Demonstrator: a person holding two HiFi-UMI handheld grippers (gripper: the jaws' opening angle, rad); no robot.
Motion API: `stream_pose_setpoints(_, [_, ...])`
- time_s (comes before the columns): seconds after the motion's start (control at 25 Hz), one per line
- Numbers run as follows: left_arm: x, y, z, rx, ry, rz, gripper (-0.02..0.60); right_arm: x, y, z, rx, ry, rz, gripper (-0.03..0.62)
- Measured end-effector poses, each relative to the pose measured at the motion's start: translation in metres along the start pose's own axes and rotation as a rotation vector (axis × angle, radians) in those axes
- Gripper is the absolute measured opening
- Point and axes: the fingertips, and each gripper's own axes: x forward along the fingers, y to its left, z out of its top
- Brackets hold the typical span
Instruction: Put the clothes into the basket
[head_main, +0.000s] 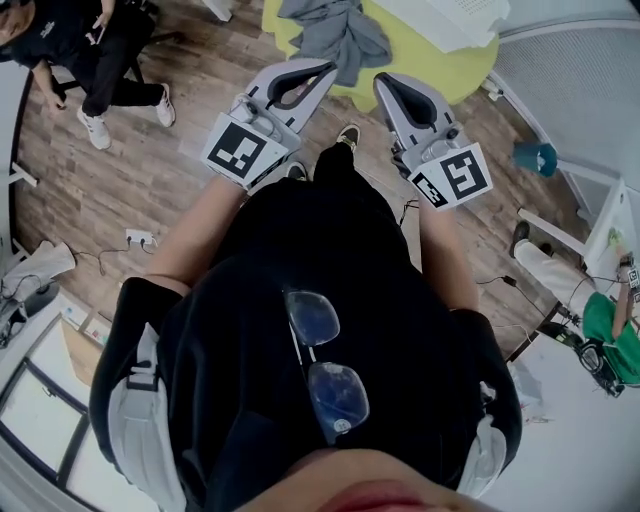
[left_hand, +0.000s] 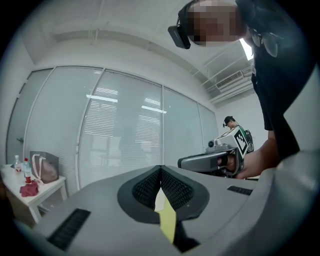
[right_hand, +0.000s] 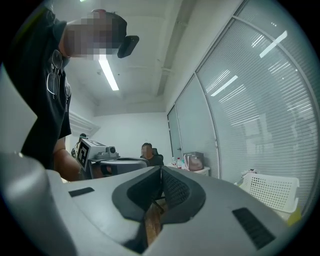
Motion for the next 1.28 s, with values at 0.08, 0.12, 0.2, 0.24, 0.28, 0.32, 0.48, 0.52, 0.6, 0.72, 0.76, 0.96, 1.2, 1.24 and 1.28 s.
stream_pose_setpoints(0.08, [0.017,0.012,0.01,-0.006,-0.045,0.018,0.009,0.008,-0.019,0.0,0.002,0.008,0.029,0.026])
stream_pose_setpoints(0.12, [0.027,0.017,0.012,-0.008,-0.054,0.021,0.009,0.012,-0.029,0.0,-0.001,0.015,0.043,0.026])
stream_pose_setpoints(0.2, [0.046,0.028,0.014,-0.01,-0.052,0.029,0.009,0.019,-0.051,0.001,-0.007,0.025,0.065,0.026])
stream_pose_setpoints(0.24, [0.055,0.033,0.014,-0.008,-0.048,0.034,0.009,0.022,-0.062,0.002,-0.009,0.027,0.075,0.026])
stream_pose_setpoints(0.28, [0.064,0.038,0.015,-0.006,-0.043,0.04,0.009,0.025,-0.071,0.003,-0.011,0.027,0.083,0.026])
stream_pose_setpoints(0.32, [0.072,0.042,0.015,-0.004,-0.039,0.046,0.009,0.027,-0.081,0.003,-0.013,0.028,0.091,0.026])
stream_pose_setpoints(0.48, [0.098,0.059,0.011,-0.001,-0.029,0.072,0.009,0.036,-0.112,-0.003,-0.008,0.045,0.11,0.026])
stream_pose_setpoints(0.52, [0.104,0.063,0.008,0.001,-0.023,0.078,0.009,0.039,-0.12,-0.006,-0.006,0.053,0.111,0.026])
stream_pose_setpoints(0.6, [0.111,0.073,0.0,0.003,0.002,0.085,0.009,0.044,-0.134,-0.014,-0.006,0.071,0.106,0.028])
stream_pose_setpoints(0.72, [0.121,0.087,-0.011,0.003,0.022,0.071,0.009,0.054,-0.15,-0.025,0.005,0.095,0.096,0.028])
stream_pose_setpoints(0.76, [0.125,0.092,-0.014,0.001,0.029,0.066,0.009,0.058,-0.154,-0.028,0.012,0.103,0.092,0.028])
stream_pose_setpoints(0.96, [0.147,0.124,-0.033,-0.006,0.046,0.009,0.009,0.082,-0.175,-0.043,0.032,0.148,0.052,0.028])
stream_pose_setpoints(1.2, [0.167,0.173,-0.057,0.016,0.059,-0.099,0.009,0.128,-0.202,-0.082,0.106,0.237,-0.022,0.028])
stream_pose_setpoints(1.24, [0.17,0.179,-0.061,0.021,0.071,-0.121,0.009,0.134,-0.206,-0.09,0.117,0.258,-0.04,0.028])
stream_pose_setpoints(1.28, [0.173,0.185,-0.066,0.018,0.078,-0.142,0.009,0.138,-0.21,-0.099,0.126,0.281,-0.058,0.029])
